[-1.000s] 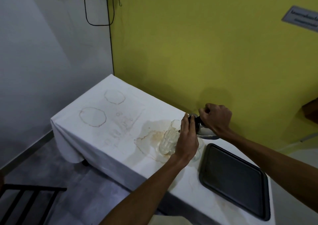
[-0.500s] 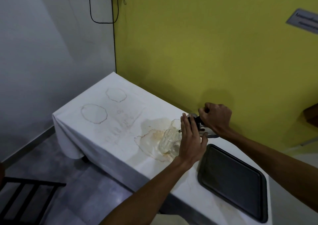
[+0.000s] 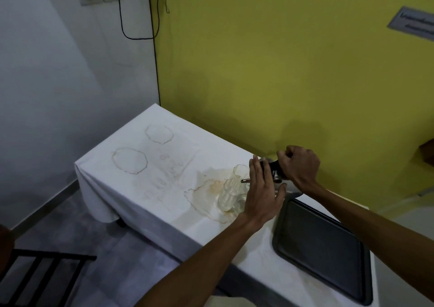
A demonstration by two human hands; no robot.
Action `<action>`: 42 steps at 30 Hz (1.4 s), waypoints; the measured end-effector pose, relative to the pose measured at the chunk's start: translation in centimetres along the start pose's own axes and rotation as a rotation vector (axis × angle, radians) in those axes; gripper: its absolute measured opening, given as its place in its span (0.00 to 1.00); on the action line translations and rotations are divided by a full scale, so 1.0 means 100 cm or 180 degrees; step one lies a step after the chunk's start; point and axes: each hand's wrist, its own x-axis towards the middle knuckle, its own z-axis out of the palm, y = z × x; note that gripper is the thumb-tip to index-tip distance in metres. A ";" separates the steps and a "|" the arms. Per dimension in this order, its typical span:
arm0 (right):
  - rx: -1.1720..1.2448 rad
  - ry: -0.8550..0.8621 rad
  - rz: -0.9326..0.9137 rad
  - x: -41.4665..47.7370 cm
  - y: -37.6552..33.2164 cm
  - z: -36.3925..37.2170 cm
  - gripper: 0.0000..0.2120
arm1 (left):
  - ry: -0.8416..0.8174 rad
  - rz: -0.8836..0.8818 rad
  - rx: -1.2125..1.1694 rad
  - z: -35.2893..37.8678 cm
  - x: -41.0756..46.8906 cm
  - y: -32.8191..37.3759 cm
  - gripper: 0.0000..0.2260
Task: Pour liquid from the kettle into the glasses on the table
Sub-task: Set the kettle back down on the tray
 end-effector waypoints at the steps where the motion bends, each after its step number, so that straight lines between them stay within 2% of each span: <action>1: 0.0102 -0.0029 0.0118 -0.002 0.003 0.000 0.15 | -0.0030 -0.0004 0.0020 0.001 0.000 0.001 0.35; 5: 0.0552 -0.0150 0.0694 -0.012 0.018 0.001 0.16 | -0.0155 0.0081 0.0085 0.004 0.004 0.003 0.34; 9: 0.0999 -0.0416 0.1592 -0.022 0.031 -0.002 0.17 | -0.0255 0.0297 0.0339 0.007 0.012 0.005 0.30; 13: 0.1352 -0.0602 0.2274 -0.035 0.059 -0.010 0.18 | -0.0511 0.0699 0.0549 0.015 0.028 0.014 0.27; 18: 0.1997 -0.0711 0.2785 -0.058 0.095 -0.021 0.24 | -0.0997 0.1266 0.0991 0.032 0.044 0.026 0.29; 23: 0.2458 -0.0400 0.3230 -0.089 0.140 -0.045 0.29 | -0.1538 0.1866 0.1168 0.078 0.058 0.056 0.31; 27: 0.2676 -0.0128 0.3679 -0.109 0.169 -0.051 0.26 | -0.1951 0.2150 0.1331 0.114 0.065 0.076 0.36; 31: 0.2835 0.0066 0.4011 -0.128 0.193 -0.051 0.20 | -0.2300 0.2199 0.1520 0.149 0.065 0.095 0.36; 38: 0.2896 0.0662 0.4258 -0.157 0.209 -0.034 0.19 | -0.2884 0.1886 0.1670 0.193 0.053 0.108 0.38; 42: 0.2792 0.0677 0.4311 -0.170 0.206 -0.024 0.19 | -0.2945 0.1737 0.1645 0.205 0.042 0.097 0.39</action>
